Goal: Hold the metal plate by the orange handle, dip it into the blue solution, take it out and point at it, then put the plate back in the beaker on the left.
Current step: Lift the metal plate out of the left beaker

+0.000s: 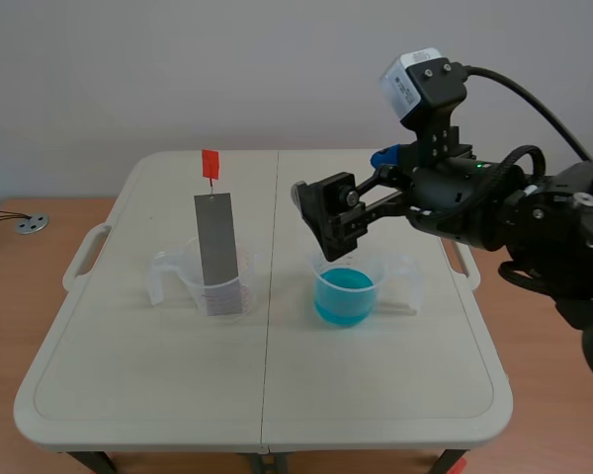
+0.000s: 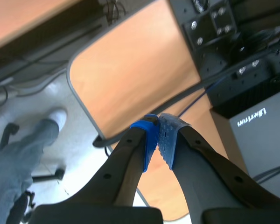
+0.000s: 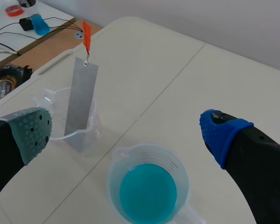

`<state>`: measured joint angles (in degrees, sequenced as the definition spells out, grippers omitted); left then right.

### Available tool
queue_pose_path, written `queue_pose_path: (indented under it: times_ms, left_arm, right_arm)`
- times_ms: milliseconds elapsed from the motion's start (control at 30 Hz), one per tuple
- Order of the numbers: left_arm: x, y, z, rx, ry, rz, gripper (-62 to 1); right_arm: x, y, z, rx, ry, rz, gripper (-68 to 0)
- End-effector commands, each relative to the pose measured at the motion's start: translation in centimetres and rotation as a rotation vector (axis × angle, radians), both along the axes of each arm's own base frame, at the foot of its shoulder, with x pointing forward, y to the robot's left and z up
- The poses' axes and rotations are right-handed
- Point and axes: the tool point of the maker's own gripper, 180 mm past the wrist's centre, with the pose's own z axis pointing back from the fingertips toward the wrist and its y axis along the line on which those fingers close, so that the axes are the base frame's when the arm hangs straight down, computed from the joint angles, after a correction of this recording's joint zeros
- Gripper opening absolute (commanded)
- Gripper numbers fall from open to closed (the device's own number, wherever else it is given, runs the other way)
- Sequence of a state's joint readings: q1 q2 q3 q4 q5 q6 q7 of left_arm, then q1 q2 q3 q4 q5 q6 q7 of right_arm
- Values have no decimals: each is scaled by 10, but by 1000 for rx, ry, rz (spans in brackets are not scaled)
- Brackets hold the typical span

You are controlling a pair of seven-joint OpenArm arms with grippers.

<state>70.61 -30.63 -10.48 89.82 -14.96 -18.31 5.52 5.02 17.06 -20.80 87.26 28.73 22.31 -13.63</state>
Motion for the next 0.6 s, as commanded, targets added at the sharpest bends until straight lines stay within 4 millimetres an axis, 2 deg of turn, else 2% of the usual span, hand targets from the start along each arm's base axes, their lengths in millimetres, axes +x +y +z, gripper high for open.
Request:
queue_pose_path:
  times_ms: [0,300,567]
  left_arm:
    - [1,-6,2,-22,-8,1,-592]
    - [-1,-3,-1,-13,5,2,-592]
    - [-1,-3,-1,-13,4,2,-592]
  right_arm:
    - [9,8,14,19,-40,17,-12]
    - [32,48,-9,25,34,78,-12]
    - [55,77,-5,28,48,109,-12]
